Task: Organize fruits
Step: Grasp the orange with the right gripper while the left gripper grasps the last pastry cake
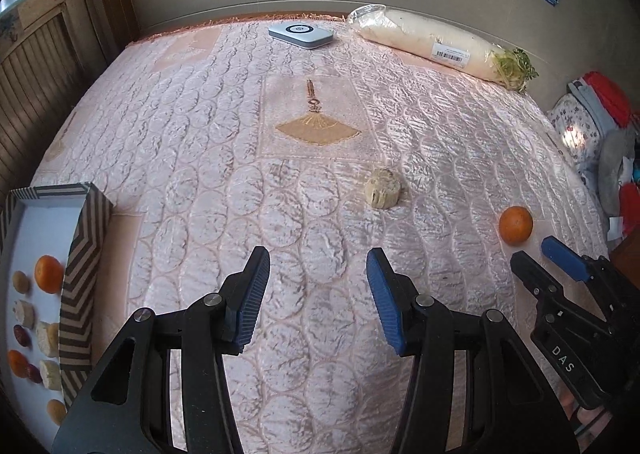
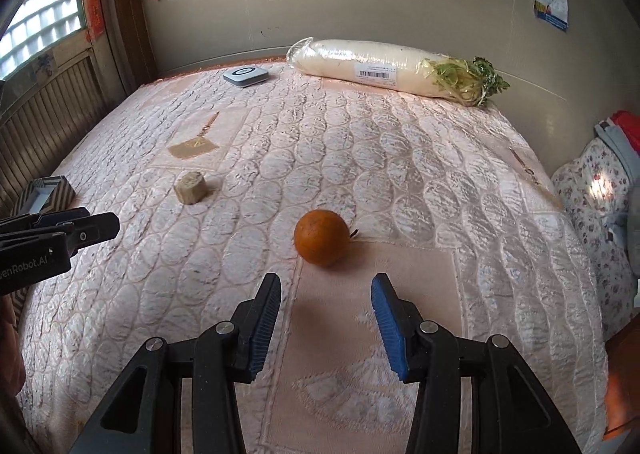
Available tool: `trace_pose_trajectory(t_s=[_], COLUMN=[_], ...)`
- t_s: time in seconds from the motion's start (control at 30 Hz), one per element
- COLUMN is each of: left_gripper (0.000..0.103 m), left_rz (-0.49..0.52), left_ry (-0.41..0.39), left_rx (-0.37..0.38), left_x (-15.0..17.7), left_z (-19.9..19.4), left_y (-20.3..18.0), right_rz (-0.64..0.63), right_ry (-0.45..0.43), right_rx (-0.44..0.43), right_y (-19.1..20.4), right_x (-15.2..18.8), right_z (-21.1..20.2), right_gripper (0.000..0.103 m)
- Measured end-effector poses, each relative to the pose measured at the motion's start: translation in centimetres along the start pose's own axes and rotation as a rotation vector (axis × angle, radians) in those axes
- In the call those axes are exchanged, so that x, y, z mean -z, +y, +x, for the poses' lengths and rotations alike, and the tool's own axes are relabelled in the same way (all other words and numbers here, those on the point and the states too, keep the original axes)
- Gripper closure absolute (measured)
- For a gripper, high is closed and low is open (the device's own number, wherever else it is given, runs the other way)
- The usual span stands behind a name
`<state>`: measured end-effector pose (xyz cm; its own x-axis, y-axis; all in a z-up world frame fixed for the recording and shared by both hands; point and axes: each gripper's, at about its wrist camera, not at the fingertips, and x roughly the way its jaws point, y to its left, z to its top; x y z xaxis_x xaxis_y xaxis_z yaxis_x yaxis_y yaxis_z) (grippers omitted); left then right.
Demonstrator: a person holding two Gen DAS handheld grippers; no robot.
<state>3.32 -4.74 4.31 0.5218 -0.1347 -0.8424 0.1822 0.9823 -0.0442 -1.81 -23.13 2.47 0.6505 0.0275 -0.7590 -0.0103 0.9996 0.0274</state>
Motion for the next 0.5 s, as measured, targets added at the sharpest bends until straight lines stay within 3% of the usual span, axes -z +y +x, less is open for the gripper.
trace_pose_trajectory(t_s=[0.2,0.23,0.5], left_gripper=[0.052,0.052,0.052], left_rz=[-0.009,-0.01,0.003], left_ry=[0.039,0.047,0.06], left_rx=[0.031,0.038,0.075], left_x=[-1.8,-2.2,-4.5], left_z=[1.9,2.2,4.0], left_y=[-0.8,-1.0,-2.8], right_rz=[-0.021,-0.016,0.002], right_ry=[-0.011,-0.01,0.003], right_rx=[-0.005,-0.01,-0.033], right_y=[-0.1,-0.1,-0.7], right_x=[-1.9,-1.9,-1.7], right_z=[2.2,2.3,2.1], right_gripper=[0.059,0.072,0.072])
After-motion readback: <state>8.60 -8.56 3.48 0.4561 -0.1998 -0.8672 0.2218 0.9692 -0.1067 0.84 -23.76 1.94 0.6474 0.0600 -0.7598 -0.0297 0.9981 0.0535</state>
